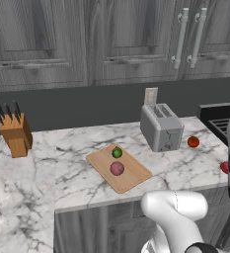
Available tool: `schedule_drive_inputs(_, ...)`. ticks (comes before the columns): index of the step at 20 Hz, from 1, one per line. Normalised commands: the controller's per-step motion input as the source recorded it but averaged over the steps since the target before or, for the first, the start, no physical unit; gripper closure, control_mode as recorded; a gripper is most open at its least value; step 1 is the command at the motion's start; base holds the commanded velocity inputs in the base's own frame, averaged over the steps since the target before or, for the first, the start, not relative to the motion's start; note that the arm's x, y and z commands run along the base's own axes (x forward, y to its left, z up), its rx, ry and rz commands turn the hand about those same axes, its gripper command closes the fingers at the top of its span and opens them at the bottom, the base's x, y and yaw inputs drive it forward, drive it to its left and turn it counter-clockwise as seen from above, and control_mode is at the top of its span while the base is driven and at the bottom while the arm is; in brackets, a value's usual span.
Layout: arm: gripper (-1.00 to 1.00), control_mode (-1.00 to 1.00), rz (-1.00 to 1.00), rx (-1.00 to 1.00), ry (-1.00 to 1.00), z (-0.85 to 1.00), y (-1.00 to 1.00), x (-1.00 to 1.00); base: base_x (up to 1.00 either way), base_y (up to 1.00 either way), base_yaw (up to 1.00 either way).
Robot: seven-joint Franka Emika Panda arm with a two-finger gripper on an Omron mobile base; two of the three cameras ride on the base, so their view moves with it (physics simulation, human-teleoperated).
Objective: Place the avocado, onion, tomato, and bell pepper on the cutting board.
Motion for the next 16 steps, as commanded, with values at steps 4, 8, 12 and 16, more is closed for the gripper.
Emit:
schedule_drive_inputs(4,-1.00,-1.00,0.05,0.00,0.10,-0.15,0.00,0.00,0.00,0.00,0.00)
schedule_drive_inputs(8,-1.00,-1.00,0.11,0.02,0.05,-0.11,0.00,0.01,0.00,0.00,0.00)
schedule_drive_inputs(12,-1.00,-1.00,0.15,0.08,0.00,-0.03,0.00,0.00,0.00,0.00,0.00)
schedule_drive_inputs(16,-1.00,-1.00,0.09,0.02,0.01,-0.09,0.00,0.16,0.00,0.00,0.00)
